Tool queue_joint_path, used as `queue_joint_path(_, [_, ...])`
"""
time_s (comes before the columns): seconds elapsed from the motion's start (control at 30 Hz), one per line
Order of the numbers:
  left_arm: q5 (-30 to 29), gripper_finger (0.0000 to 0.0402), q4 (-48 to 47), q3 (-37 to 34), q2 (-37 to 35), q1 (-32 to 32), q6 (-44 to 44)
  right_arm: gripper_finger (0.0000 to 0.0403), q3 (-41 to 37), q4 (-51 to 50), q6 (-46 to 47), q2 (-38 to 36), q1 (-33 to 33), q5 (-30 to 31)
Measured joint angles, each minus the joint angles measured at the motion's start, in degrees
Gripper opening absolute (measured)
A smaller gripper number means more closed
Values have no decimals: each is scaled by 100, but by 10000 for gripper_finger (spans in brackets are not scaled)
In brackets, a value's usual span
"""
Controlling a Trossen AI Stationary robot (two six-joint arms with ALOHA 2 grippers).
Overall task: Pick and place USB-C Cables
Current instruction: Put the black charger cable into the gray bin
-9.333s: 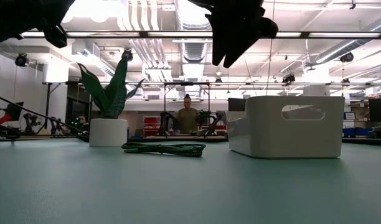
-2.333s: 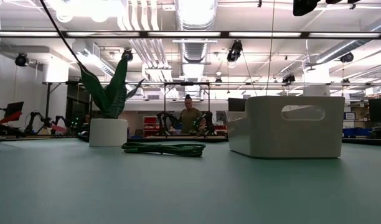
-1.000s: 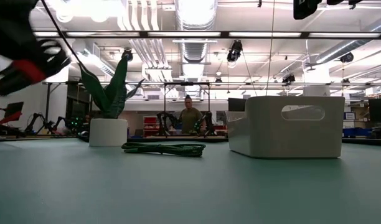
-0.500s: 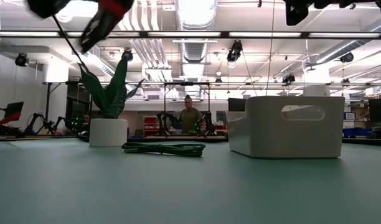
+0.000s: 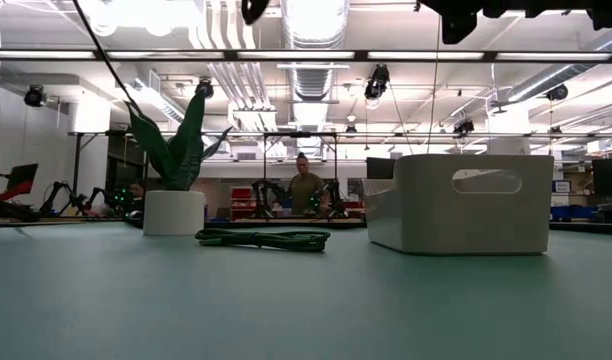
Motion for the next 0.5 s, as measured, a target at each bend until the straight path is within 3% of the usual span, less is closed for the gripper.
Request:
queue_joint_path(0.33, [107,27,42,-24,14,394,91,161,0,31,720,192,2,-7])
queue_joint_path(0.5, [107,27,50,-32,16,470,-48,167,2,608,741,577,2,-7])
